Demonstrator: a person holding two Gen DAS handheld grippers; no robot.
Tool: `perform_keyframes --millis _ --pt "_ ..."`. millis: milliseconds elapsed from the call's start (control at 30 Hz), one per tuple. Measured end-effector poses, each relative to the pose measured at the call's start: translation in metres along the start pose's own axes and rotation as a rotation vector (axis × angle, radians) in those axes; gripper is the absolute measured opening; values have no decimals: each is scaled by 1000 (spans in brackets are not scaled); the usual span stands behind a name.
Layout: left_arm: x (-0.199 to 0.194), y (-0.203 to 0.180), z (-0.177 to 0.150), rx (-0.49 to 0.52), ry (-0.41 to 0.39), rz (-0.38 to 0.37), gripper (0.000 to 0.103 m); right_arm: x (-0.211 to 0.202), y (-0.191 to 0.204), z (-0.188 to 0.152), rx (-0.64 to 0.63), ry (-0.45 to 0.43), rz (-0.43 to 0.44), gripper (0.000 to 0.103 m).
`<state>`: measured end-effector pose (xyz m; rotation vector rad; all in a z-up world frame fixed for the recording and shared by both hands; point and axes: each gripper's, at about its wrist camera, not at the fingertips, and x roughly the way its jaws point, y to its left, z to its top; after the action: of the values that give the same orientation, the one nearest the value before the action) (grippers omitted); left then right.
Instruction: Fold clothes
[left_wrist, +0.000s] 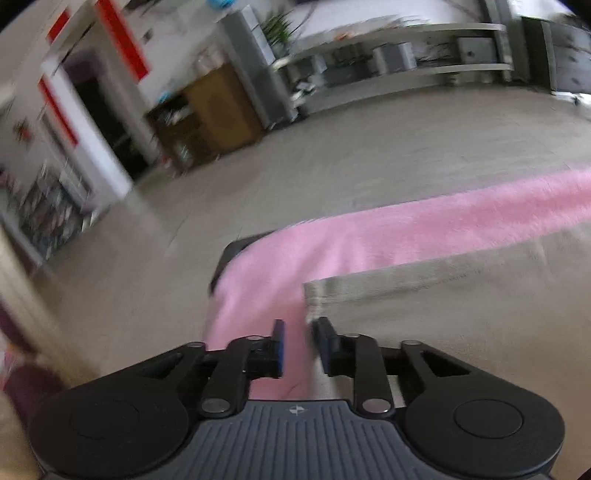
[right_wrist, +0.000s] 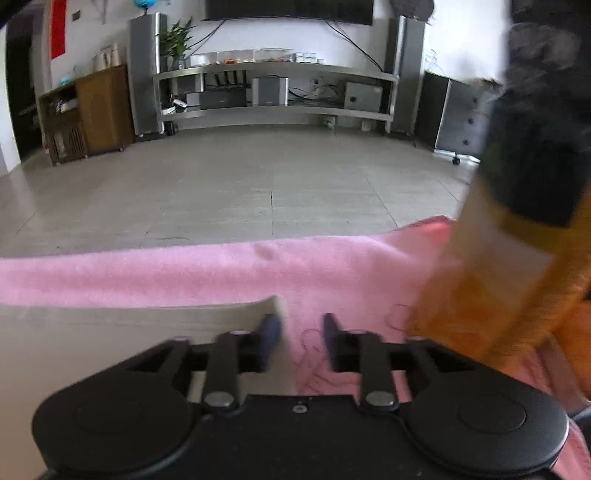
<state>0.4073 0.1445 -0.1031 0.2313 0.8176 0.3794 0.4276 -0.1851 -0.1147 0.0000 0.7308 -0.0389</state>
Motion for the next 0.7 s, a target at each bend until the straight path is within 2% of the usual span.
perform_keyframes --millis 100,167,233,367,467,533,600,633,667,700 --pt "-34 28 -2 -67 79 -54 26 -53 -16 6 33 -14 36 33" --pt "-69 48 -12 -96 105 -90 26 -93 -32 8 91 7 92 36" --pt "-115 59 -32 -90 100 -130 26 -139 -48 8 161 37 152 45" --pt "-197 70 -84 -72 70 -227 28 -221 -76 -12 241 54 275 53" --pt "-219 71 -120 -147 53 -294 28 -262 -94 -41 301 21 320 62" --pt "-213 65 -137 -222 50 -335 27 -258 -104 -65 388 34 350 65" --pt "-190 55 -143 -289 74 -365 25 -244 -113 -86 488 63 386 65" --pt "-179 51 -143 -305 85 -363 18 -229 -116 -94 529 85 399 62" --pt "-172 47 -143 -317 92 -355 17 -213 -118 -101 571 108 413 48" --pt "-167 43 -143 -314 86 -342 17 -200 -115 -105 561 128 414 36"
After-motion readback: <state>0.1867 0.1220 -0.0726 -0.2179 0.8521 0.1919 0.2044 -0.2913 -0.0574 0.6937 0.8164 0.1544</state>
